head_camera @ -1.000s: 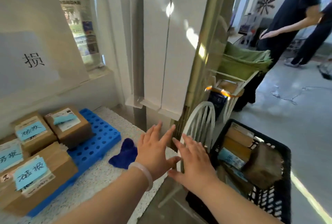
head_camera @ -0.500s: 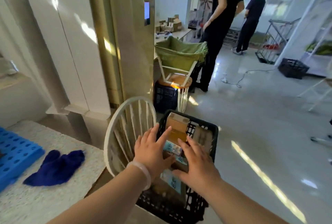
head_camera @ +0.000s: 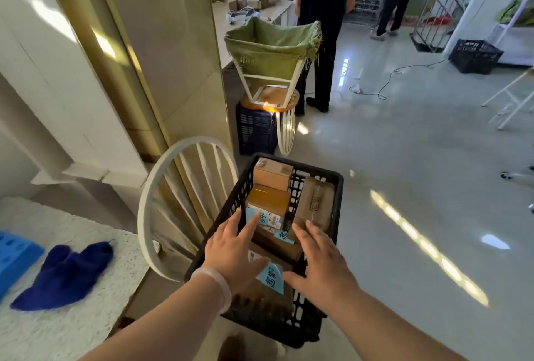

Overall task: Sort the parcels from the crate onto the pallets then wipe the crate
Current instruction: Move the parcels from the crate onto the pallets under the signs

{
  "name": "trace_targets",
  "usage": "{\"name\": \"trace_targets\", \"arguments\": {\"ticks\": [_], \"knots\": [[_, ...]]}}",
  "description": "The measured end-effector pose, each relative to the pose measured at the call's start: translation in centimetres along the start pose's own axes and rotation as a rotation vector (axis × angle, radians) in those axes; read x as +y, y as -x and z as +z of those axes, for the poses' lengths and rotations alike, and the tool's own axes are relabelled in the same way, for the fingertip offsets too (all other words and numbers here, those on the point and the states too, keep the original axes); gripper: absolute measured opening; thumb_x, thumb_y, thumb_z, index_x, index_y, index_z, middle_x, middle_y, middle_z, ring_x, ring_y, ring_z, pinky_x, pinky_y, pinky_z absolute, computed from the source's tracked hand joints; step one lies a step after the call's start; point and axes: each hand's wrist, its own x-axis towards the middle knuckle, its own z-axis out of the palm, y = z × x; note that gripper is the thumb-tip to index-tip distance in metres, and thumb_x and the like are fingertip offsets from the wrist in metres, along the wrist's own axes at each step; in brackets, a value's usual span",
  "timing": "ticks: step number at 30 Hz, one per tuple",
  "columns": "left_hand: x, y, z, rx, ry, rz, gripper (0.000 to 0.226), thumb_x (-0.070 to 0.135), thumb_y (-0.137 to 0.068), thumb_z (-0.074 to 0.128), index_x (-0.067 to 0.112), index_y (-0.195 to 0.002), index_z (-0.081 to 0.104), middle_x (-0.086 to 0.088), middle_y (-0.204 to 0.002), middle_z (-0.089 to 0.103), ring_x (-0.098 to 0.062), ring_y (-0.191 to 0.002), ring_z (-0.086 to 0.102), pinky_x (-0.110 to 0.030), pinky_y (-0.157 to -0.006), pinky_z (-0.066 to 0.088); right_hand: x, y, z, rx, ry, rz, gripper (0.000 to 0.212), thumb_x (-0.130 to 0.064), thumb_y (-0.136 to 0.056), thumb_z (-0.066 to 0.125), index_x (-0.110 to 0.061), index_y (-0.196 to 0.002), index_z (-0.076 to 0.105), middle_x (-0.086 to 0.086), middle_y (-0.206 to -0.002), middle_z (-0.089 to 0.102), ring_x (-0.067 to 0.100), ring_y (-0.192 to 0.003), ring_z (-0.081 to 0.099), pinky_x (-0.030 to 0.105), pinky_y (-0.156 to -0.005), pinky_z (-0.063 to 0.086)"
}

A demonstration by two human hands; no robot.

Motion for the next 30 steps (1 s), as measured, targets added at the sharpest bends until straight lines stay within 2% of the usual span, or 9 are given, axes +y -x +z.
{"name": "trace_targets", "arguments": {"ticks": [13,17,23,26,30], "knots": [[-4.7,-7.1,4.0,-0.263,-0.002,0.01,0.092,0.055,-0.088,0.061,0.045,-0.152,-0.005,0.005,-0.164,-0.009,-0.024,-0.151,0.001,-0.045,-0.12,0.012,0.2,-6.0,5.3,-0.134,-0.085,0.265,0.095,-0.054,-0.086,0.065,-0.039,-0.154,0.0,-0.009,-0.164,-0.004,0.019,-0.152,-0.002,0.046,-0.12,0.014],[-6.5,-9.1,6.9,-0.368,-0.017,0.034,0.092,0.056,-0.087,0.06,0.044,-0.152,-0.004,0.003,-0.164,-0.007,-0.026,-0.15,0.001,-0.048,-0.122,0.015,1.5,-6.9,8.8,-0.204,-0.106,0.347,0.096,-0.058,-0.086,0.062,-0.039,-0.155,-0.001,-0.009,-0.164,-0.004,0.017,-0.151,-0.001,0.045,-0.121,0.012],[-8.3,-10.8,10.2,-0.48,-0.031,0.066,0.089,0.058,-0.088,0.057,0.046,-0.152,-0.003,0.005,-0.162,-0.015,-0.026,-0.149,-0.008,-0.046,-0.122,0.007,2.7,-7.8,13.3,-0.276,-0.165,0.438,0.093,-0.056,-0.088,0.06,-0.036,-0.156,0.0,-0.006,-0.164,0.0,0.018,-0.151,0.003,0.041,-0.121,0.013],[-9.2,-11.4,11.4,-0.525,-0.022,0.042,0.088,0.058,-0.088,0.057,0.046,-0.152,-0.002,0.007,-0.161,-0.018,-0.028,-0.149,-0.005,-0.045,-0.121,0.009,3.2,-8.9,14.9,-0.279,-0.238,0.486,0.088,-0.053,-0.09,0.059,-0.033,-0.156,0.006,-0.004,-0.163,0.006,0.019,-0.149,0.01,0.041,-0.122,0.018],[-10.6,-11.5,12.6,-0.602,-0.002,0.046,0.084,0.056,-0.089,0.058,0.047,-0.152,0.004,0.015,-0.155,-0.031,-0.029,-0.147,0.003,-0.045,-0.121,0.017,4.8,-10.8,17.6,-0.263,-0.398,0.604,0.078,-0.051,-0.089,0.06,-0.032,-0.154,0.022,0.0,-0.149,0.036,0.019,-0.134,0.04,0.043,-0.113,0.037]]}}
